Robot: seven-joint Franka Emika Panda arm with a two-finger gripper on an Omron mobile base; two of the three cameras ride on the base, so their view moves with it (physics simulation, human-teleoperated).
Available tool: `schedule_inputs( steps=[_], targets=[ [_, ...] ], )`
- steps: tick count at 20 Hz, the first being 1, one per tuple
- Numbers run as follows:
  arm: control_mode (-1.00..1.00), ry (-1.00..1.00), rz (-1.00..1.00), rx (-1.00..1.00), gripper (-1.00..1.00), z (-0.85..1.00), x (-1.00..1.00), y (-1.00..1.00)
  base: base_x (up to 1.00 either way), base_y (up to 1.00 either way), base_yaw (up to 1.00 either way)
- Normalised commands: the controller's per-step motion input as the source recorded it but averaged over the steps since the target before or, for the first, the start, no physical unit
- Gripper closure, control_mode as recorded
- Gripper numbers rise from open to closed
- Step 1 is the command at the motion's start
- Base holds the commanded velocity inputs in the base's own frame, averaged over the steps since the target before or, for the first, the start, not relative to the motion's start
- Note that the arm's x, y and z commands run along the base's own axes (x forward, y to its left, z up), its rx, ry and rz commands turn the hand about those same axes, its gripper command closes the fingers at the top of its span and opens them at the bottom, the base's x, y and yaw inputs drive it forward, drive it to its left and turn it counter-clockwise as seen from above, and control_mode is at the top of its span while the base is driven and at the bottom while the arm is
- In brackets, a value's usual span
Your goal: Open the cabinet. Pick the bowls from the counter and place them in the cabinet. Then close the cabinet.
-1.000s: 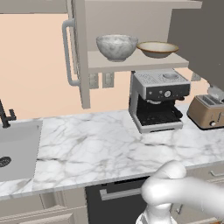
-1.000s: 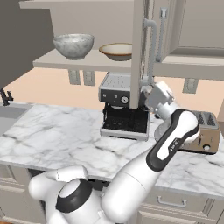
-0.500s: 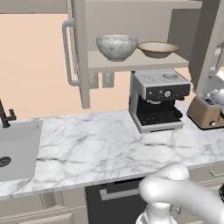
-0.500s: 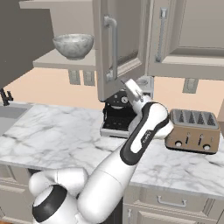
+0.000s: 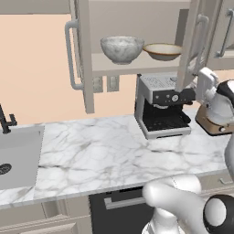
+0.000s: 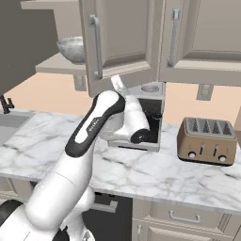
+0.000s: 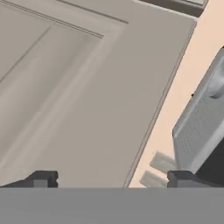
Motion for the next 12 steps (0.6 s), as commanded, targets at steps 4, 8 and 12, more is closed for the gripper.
schedule_inputs(
  steps=[4,8,12],
  targets=[
    [-1.0,0.84,-0.57,0.0,-1.0,0.09,0.0,0.26,0.0,0.0,0.0],
    [-1.0,0.89,-0.54,0.0,-1.0,0.06,0.0,0.22,0.0,0.0,0.0],
    [-1.0,0.88,-0.52,0.0,-1.0,0.04,0.0,0.15,0.0,0.0,0.0]
  ],
)
